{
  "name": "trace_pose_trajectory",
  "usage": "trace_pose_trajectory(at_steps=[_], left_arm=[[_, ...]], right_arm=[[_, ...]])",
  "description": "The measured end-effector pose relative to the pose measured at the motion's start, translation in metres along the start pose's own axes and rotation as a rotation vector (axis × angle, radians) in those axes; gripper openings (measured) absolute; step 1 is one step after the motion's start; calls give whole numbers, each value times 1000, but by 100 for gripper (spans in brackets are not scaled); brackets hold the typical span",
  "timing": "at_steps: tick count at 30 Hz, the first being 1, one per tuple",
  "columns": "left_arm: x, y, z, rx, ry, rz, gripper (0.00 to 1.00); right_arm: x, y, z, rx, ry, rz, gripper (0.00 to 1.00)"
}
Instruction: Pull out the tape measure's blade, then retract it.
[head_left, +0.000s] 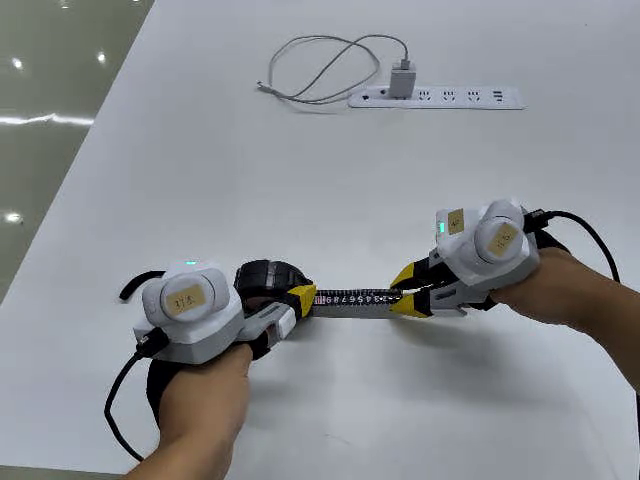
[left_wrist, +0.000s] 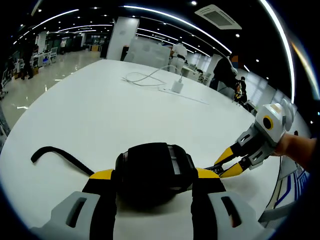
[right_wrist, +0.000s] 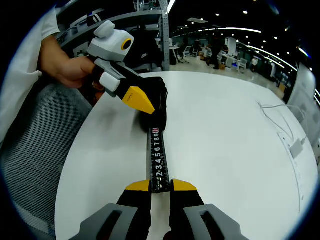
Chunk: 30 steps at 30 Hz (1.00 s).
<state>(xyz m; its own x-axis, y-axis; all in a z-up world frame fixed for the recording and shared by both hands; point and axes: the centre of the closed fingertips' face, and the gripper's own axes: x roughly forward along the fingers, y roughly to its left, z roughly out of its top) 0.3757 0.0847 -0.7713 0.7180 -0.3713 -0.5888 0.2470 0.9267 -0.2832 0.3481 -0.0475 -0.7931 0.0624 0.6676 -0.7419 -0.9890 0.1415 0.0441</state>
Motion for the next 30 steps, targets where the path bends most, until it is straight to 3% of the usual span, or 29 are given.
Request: trace_pose_trajectory(at_steps=[30], left_arm=[[0, 0, 0, -5, 1, -5, 56]], right_arm=[[29, 3, 29, 6, -49, 27, 9]])
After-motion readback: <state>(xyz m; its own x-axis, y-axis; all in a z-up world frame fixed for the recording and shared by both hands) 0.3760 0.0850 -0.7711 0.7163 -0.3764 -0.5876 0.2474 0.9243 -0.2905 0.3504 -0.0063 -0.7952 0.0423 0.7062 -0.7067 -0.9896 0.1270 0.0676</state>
